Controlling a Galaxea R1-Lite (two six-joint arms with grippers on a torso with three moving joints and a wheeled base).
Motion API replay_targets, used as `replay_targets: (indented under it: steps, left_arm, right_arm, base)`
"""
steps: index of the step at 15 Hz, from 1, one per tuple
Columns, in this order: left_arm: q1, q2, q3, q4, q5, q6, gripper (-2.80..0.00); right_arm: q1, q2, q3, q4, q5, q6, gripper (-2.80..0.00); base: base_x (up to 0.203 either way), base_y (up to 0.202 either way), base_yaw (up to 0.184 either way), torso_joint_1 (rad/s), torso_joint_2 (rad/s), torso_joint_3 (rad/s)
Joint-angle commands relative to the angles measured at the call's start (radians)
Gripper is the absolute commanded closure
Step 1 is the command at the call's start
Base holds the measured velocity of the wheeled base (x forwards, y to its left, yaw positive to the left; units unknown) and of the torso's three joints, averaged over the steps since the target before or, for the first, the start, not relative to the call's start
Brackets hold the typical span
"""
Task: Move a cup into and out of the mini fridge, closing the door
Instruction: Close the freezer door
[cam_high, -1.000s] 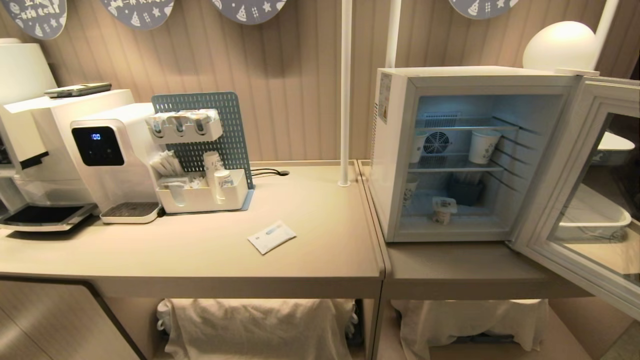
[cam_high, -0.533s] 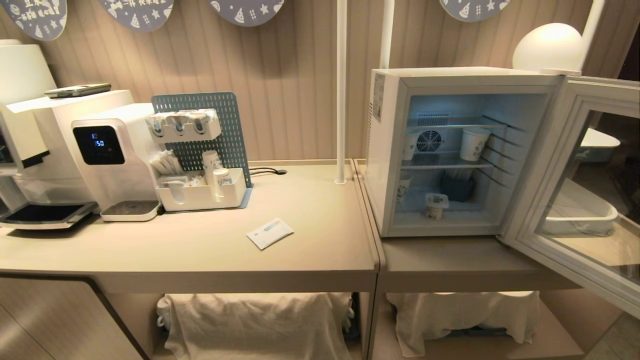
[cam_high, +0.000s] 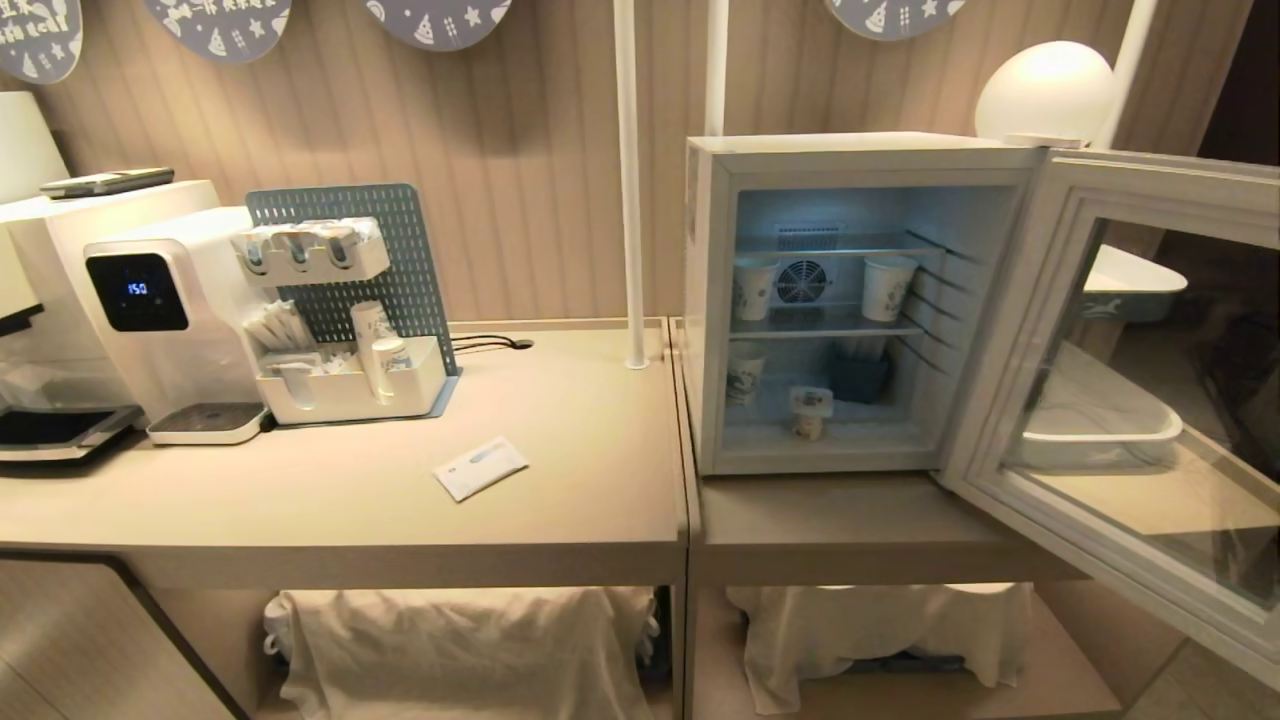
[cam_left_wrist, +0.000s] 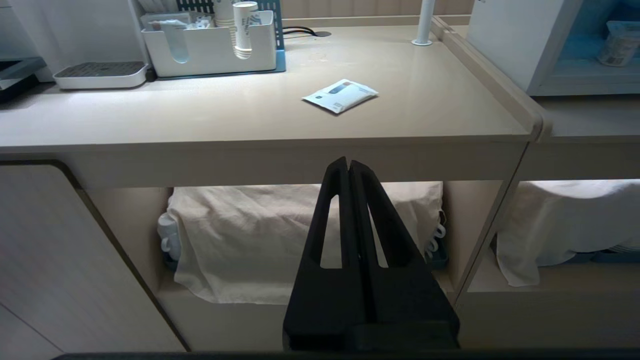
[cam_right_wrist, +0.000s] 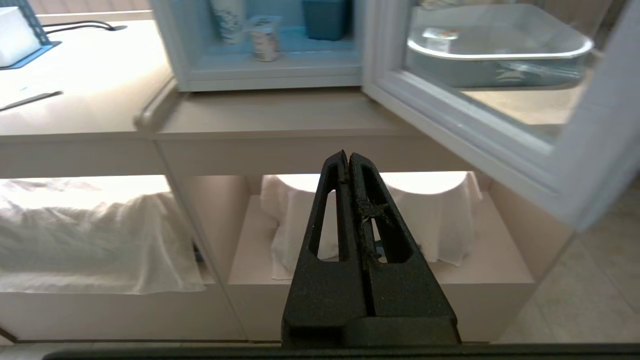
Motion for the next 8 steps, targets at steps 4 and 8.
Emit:
replay_targets:
  steps: [4, 8]
  left_arm:
    - [-0.001, 0.000, 0.000, 0.000, 0.000, 0.001, 0.00]
    - [0.000, -0.001, 0.000, 0.001, 0.000, 0.001, 0.00]
  right_arm:
    - [0.000, 0.002, -0.005, 0.011, 0.000, 0.000, 0.00]
    - [0.000, 0.002, -0.006, 0.019, 0.000, -0.002, 0.00]
  base:
    - [0.000, -0.194, -0.002, 0.002, 0.00, 0.001]
    - [0.000, -0.194, 0.000, 0.002, 0.00, 0.003]
